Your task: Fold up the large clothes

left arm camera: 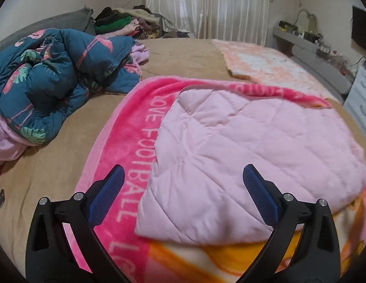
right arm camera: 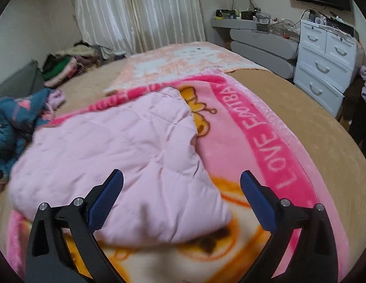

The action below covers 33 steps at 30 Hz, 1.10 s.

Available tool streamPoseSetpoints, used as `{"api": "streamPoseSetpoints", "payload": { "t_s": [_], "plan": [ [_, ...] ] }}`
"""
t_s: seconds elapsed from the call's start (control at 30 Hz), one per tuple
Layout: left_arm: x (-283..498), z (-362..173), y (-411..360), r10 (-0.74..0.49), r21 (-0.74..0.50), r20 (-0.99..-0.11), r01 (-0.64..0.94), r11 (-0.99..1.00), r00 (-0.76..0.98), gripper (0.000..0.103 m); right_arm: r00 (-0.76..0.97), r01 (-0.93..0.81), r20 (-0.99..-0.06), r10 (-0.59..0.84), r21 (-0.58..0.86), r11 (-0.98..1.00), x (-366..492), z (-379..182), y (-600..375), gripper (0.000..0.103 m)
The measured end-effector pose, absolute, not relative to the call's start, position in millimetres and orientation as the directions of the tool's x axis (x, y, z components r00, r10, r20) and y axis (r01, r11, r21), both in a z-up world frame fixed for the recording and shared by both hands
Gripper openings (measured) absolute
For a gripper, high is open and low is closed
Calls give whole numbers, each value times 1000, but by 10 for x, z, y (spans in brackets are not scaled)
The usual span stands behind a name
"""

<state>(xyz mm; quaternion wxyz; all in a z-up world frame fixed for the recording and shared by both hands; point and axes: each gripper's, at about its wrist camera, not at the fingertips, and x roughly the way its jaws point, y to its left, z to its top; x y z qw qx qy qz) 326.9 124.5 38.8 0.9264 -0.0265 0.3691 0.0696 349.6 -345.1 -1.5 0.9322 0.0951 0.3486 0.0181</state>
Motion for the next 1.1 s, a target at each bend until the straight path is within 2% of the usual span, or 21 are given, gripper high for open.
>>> {"api": "streamPoseSetpoints", "payload": {
  "t_s": [0.33, 0.6, 1.1],
  "plan": [
    [2722, 748, 1153, 81, -46, -636, -143, 989, 767, 94, 828, -44, -536, 161, 224, 974, 2691, 570, -3372, 99],
    [2330, 860, 1087, 52, -80, -618, -129, 988, 784, 94, 848, -68, -499, 176, 226, 972, 2275, 821, -3330, 99],
    [1864, 427, 1003, 78, -62, -671, -160, 985, 738, 94, 826, -34, -535, 180, 272, 962, 1881, 399, -3227, 99]
  ]
}}
